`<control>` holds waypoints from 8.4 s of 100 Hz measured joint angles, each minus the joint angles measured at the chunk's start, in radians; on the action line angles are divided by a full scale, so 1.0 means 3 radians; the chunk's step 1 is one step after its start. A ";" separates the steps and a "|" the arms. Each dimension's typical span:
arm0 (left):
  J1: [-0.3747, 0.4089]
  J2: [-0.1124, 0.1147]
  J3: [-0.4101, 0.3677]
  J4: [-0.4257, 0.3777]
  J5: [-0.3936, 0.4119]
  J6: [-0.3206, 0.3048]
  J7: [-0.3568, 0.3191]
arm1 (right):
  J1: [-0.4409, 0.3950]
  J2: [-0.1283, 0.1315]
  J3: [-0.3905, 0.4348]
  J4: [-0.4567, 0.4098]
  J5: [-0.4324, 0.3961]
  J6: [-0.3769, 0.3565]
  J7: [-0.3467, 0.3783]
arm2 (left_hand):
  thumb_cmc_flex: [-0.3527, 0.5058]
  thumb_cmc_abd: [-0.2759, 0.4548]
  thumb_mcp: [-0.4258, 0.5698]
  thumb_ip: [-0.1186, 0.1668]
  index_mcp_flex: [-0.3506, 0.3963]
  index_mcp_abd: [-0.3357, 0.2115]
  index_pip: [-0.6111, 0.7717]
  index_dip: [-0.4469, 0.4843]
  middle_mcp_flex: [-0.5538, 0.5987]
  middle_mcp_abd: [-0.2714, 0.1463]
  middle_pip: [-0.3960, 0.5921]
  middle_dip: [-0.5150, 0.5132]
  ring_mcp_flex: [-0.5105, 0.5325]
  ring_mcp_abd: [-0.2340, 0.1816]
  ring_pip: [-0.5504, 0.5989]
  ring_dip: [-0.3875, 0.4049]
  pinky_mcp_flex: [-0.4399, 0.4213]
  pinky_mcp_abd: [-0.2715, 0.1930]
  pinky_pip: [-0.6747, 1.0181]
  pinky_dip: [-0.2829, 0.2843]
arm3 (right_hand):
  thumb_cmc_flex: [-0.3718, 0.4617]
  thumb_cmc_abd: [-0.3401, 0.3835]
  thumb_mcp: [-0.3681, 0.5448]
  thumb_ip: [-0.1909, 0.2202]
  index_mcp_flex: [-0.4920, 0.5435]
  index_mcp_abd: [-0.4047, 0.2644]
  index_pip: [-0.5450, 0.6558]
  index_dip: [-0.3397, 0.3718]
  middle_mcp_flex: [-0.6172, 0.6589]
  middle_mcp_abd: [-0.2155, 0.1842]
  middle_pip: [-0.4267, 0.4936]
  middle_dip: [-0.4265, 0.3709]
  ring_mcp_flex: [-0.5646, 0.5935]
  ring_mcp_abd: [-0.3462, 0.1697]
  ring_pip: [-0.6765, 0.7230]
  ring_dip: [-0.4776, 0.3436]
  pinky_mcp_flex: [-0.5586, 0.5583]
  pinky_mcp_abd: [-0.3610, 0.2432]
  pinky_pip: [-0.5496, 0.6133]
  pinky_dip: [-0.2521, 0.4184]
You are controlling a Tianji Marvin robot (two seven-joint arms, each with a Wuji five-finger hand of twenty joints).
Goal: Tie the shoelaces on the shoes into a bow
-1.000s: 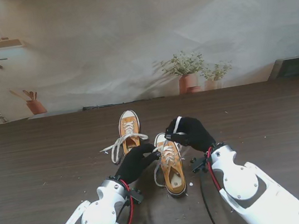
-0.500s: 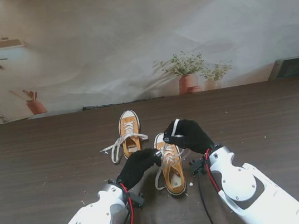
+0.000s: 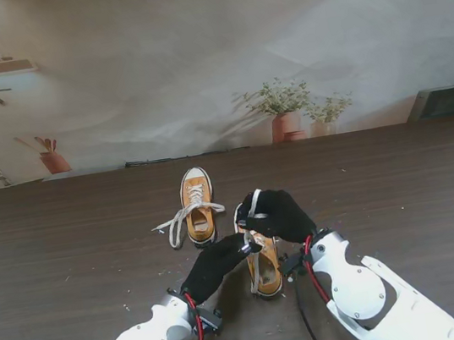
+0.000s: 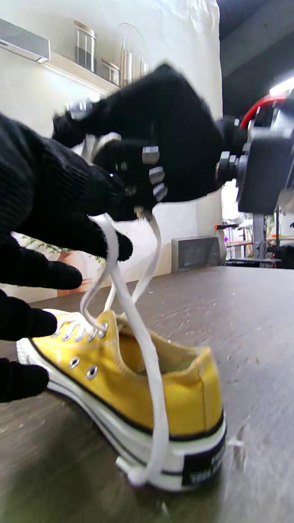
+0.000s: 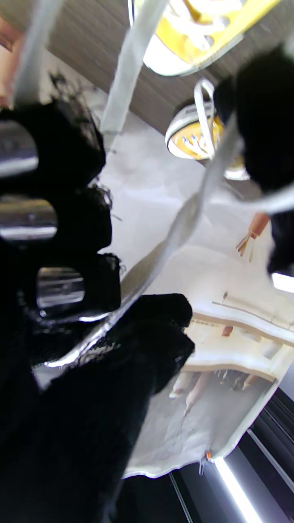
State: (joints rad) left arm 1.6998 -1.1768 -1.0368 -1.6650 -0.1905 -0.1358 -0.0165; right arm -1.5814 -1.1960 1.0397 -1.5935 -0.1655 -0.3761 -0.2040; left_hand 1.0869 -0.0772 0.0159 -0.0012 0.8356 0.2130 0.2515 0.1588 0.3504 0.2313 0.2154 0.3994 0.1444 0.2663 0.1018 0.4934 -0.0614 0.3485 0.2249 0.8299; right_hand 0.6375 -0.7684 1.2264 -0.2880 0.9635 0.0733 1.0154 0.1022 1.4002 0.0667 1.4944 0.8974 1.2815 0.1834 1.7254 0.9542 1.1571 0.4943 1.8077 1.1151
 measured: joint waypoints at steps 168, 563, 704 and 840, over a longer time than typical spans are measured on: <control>0.0189 -0.0344 0.0170 -0.0029 -0.1298 -0.0581 0.0945 | -0.0244 0.0047 -0.0168 -0.0232 -0.0302 -0.0336 -0.0011 | 0.0070 -0.0379 0.0051 -0.0001 -0.0844 -0.0660 0.1829 0.1168 0.0016 -0.0136 0.0472 0.0155 0.0231 -0.0116 0.0052 0.0154 0.0058 -0.0001 -0.0034 -0.0010 | -0.0036 0.0006 0.0000 0.0000 0.0000 -0.0005 0.0000 0.0000 0.0000 -0.0005 -0.0003 0.0000 0.0000 -0.0019 0.0000 -0.0035 0.0000 -0.0024 0.0000 -0.0043; -0.0220 -0.0192 0.0193 0.0747 0.1843 -0.0987 0.1529 | -0.0502 -0.0138 -0.0008 -0.0228 -0.1006 0.0024 -0.1163 | -0.0483 -0.1247 0.1870 -0.0242 -0.0433 -0.0664 0.0866 0.0479 0.0324 -0.0203 0.0517 0.0199 0.0210 -0.0049 0.0781 0.0112 0.0374 0.0011 0.0063 0.0022 | -0.0135 -0.0144 0.0002 -0.0092 -0.0076 -0.1308 0.0044 -0.0342 -0.0795 0.0044 -0.2680 -0.1696 -0.0548 0.0163 -0.3528 -0.1814 -0.1829 0.0026 -0.1888 -0.1773; -0.0269 -0.0170 0.0375 0.0694 0.1728 -0.0815 0.1375 | -0.0505 -0.0131 -0.0050 -0.0246 -0.0988 -0.0001 -0.1115 | 0.0139 -0.0843 0.0545 -0.0126 -0.0188 -0.0659 0.1801 0.0658 0.0528 -0.0203 0.0605 0.0199 0.0298 -0.0004 0.0884 0.0101 0.0456 0.0021 0.0095 -0.0008 | -0.0135 -0.0136 0.0002 -0.0092 -0.0076 -0.1307 0.0044 -0.0328 -0.0758 0.0043 -0.2666 -0.1691 -0.0550 0.0163 -0.3491 -0.1814 -0.1852 0.0026 -0.1857 -0.1773; 0.0222 -0.0201 -0.0107 0.0349 0.1856 -0.0668 0.1744 | -0.0507 -0.0121 -0.0034 -0.0149 -0.1495 0.0420 -0.1454 | -0.0423 -0.1289 0.1613 -0.0347 0.0096 -0.0655 0.1793 0.1123 0.1383 -0.0206 0.0920 0.0491 0.0877 0.0079 0.1163 0.0101 0.0903 0.0249 0.0267 0.0072 | -0.0851 0.0461 0.0083 -0.0098 -0.0030 -0.0961 0.0099 0.0086 -0.0379 0.0157 -0.2381 -0.1564 -0.0088 0.0317 -0.3234 -0.1645 -0.1327 0.0165 -0.1672 -0.2085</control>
State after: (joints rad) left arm 1.7665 -1.2371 -1.0688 -1.5602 0.3664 -0.3364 0.5067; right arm -1.7336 -1.2323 1.0294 -1.6383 -0.6141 -0.2502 -0.6402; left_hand 0.9599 -0.4638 0.4999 -0.1053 0.8644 0.0166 0.7894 0.4955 0.7653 0.1695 0.4914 0.5467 0.4076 0.2899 0.4507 0.5237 0.2094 0.4231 0.3050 0.8515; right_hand 0.3821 -0.6300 1.2513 -0.3175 0.9546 -0.2152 1.0449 0.1281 1.2866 0.1136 0.7802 0.4282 1.2551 0.2787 0.7550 0.4607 0.7589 0.5438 1.3062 0.4895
